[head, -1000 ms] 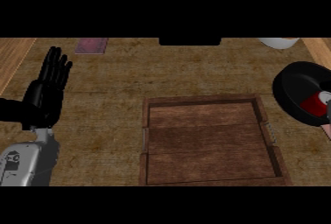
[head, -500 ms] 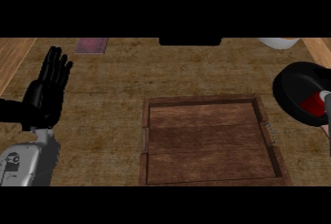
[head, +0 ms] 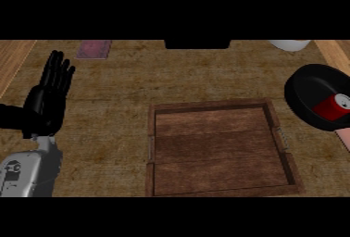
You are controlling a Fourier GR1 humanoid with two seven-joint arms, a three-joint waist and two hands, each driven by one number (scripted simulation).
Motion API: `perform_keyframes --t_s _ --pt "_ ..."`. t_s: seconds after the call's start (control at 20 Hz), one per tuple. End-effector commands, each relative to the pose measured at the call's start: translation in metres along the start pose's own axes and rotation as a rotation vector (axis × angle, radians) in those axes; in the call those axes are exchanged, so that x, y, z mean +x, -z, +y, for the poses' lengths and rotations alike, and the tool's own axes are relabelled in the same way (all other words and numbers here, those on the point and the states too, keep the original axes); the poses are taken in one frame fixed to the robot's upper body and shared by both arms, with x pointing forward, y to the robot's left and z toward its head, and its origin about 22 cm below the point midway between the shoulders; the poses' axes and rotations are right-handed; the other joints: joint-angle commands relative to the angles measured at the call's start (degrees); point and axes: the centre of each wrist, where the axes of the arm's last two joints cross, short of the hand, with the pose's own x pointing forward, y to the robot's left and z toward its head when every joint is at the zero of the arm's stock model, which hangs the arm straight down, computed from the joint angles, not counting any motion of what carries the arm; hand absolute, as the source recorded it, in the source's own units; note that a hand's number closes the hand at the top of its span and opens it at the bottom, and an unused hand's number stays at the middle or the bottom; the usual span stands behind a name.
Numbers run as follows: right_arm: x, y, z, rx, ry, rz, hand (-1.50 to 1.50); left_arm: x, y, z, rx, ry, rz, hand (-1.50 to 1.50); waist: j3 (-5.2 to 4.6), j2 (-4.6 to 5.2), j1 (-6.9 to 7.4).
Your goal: Pick the can from the tray and place it in the pot
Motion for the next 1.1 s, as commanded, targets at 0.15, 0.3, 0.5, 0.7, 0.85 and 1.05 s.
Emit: perform_keyframes --t_s 0.15,0.3,0.5,0.7,0.85,1.05 --pt "-0.034 -0.005 -0.054 -0.127 0.138 -0.021 -1.50 -0.024 -0.015 0.014 -0.003 -0.003 -0.001 0.00 -0.06 -0.13 -0.58" --pt "-0.046 0.004 -0.094 -0.114 0.167 -0.058 -1.50 -0.001 -0.003 0.000 0.009 0.005 0.002 0.00 -0.02 -0.17 -0.71" --pt "-0.065 0.004 -0.119 -0.153 0.155 -0.043 -1.50 0.016 0.008 0.015 0.004 -0.007 0.000 0.00 -0.01 0.09 0.04" --pt "-0.087 -0.018 -0.155 -0.181 0.176 -0.030 -1.50 -0.008 -0.015 -0.005 -0.015 0.006 -0.003 0.00 -0.02 0.07 0.05" --pt "-0.102 -0.017 -0.178 -0.189 0.176 -0.027 -1.50 0.003 0.001 -0.008 -0.001 0.016 -0.014 0.00 0.00 0.11 -0.04" --pt "-0.125 -0.023 -0.215 -0.202 0.160 -0.034 -1.50 0.004 -0.008 -0.002 -0.018 -0.009 -0.002 0.00 0.02 0.05 -0.02"
